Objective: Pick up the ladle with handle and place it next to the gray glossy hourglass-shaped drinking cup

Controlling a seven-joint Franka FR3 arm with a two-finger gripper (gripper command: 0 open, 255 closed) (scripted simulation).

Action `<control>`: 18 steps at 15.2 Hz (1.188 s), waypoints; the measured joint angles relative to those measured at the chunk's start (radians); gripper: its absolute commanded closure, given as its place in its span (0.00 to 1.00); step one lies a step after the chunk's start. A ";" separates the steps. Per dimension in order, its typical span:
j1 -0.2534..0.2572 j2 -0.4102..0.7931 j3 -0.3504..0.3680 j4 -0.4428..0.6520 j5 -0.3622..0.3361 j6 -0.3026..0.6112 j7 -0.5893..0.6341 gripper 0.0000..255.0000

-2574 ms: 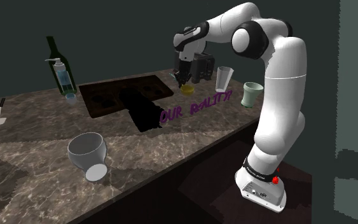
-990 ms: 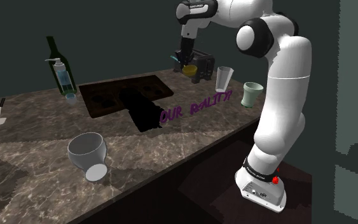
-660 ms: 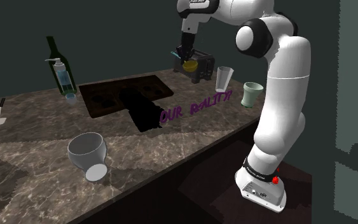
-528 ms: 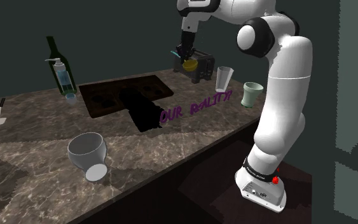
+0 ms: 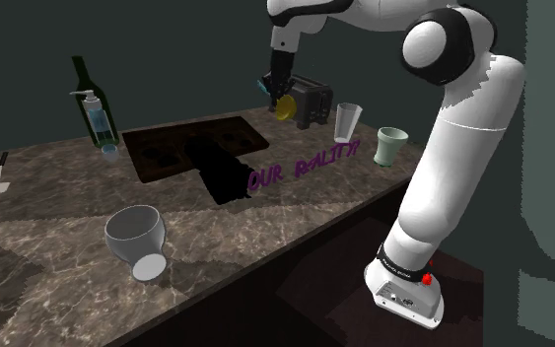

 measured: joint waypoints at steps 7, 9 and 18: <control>0.078 -0.157 0.074 -0.197 -0.013 0.067 0.144 1.00; 0.100 -0.187 0.101 -0.228 -0.011 0.076 0.193 1.00; 0.194 -0.286 0.227 -0.333 0.012 0.119 0.402 1.00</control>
